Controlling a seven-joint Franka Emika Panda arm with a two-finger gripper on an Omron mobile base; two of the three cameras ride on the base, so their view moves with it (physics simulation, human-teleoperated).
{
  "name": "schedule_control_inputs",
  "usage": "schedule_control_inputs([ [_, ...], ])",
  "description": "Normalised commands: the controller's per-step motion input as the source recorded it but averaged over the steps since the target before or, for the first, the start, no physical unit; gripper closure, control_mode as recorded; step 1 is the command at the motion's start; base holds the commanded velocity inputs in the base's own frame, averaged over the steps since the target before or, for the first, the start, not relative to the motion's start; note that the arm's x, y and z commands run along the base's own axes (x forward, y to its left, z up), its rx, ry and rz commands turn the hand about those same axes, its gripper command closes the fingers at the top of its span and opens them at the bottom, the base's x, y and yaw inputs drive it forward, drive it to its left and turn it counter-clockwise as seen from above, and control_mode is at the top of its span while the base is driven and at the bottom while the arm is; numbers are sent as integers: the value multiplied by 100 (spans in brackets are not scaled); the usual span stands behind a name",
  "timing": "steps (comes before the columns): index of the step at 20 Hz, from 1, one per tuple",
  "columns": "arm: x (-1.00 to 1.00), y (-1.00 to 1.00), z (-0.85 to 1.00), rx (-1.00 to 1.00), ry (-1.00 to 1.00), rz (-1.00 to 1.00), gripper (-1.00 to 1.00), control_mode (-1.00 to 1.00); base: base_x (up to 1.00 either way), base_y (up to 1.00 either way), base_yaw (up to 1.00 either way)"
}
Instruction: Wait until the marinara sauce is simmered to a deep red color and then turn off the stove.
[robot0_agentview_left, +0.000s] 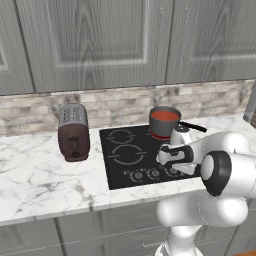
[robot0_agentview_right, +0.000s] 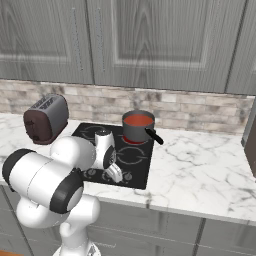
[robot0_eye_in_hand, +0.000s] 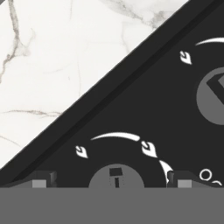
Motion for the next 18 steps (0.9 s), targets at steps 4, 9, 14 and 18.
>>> schedule_control_inputs([
  [4,0,0,0,0,0,0,-100,-100,0,0,0],
  [9,0,0,0,0,0,0,-100,-100,0,0,0],
  [14,0,0,0,0,0,0,-100,-100,0,0,0],
  [18,0,0,0,0,0,0,-100,-100,0,0,0],
])
